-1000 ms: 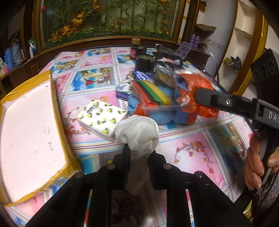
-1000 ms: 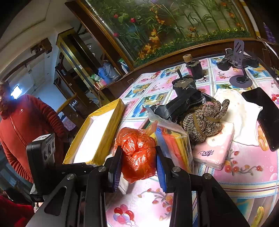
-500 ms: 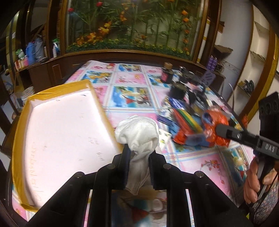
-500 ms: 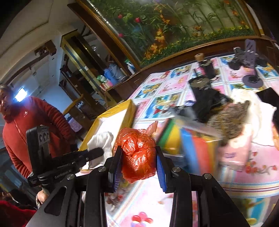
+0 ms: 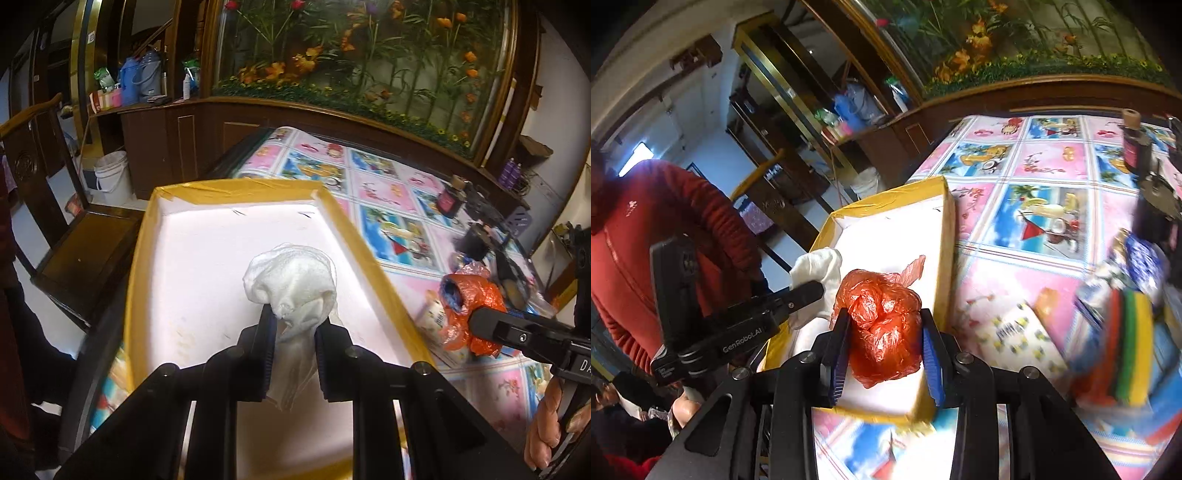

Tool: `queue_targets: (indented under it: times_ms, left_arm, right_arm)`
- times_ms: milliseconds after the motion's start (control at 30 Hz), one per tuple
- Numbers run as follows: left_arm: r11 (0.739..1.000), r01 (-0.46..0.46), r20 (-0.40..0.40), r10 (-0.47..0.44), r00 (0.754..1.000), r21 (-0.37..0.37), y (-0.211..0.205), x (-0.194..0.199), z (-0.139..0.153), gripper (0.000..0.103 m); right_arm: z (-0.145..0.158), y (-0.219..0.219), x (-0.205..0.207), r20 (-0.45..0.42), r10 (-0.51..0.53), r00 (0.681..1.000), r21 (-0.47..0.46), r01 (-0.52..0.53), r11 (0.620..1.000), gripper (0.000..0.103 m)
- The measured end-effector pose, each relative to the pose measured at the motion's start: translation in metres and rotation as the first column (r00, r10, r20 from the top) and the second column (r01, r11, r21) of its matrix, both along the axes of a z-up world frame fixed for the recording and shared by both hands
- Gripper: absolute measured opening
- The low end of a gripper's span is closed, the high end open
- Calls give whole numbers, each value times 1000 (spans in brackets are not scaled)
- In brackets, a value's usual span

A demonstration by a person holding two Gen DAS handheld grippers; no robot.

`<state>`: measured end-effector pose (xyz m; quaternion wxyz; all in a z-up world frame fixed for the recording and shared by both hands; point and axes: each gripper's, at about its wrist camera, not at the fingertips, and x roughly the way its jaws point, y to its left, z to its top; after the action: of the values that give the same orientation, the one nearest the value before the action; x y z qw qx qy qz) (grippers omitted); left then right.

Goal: Organize soft objects
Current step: 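Carry the white cloth and orange bag over the yellow-rimmed tray with both tools, then open the left tool over the tray while the right tool releases the orange bag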

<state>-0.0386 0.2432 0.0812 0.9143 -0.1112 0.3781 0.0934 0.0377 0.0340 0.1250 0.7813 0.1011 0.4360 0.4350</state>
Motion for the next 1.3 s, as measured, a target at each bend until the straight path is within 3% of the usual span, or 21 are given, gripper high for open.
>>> queue_targets:
  times_ms: [233,567,600,633,700,833,1033,1167,1267,1300]
  left_arm:
    - [999,-41,-65,43,997,28,43,42,1,19]
    - [993,-110,-126,105,987,-35,82,88,-24,20]
    - [992,-118,-123,113,986,-35,83,90,-24,25]
    - [991,-128,-119,122,985,-39,84,91,-25,38]
    - [988,-154,-101,150,984,-33,87,91,-25,53]
    - [987,-156,-99,150,984,-48,93,89,-23,68]
    - [990,-134,-49,132,990,-42,65,59,-16,68]
    - [1000,-21,-107,19,994,-9,23,53,-27,74]
    - [996,-14,-164,28,986,86,5,49,-38,74]
    - [996,-11,-177,26,984,84,5,46,-40,74]
  right_arm:
    - [5,83,49,4,-21,1000,-102,21,995,38]
    - [-33,152,121,-34,-100,994,-193,92,977,39]
    - [-36,156,123,-34,-105,994,-197,97,976,40]
    - [-40,159,126,-27,-121,992,-203,113,973,40]
    - [-45,163,130,-28,-141,990,-209,133,969,44]
    - [-49,159,137,-49,-152,987,-204,139,969,58]
    - [-27,117,126,-75,-163,984,-81,157,984,61]
    - [-20,78,107,-83,-154,985,-50,150,987,64]
    - [-18,40,92,-71,-151,986,-51,148,988,64]
    - [-16,28,87,-66,-149,987,-49,146,988,64]
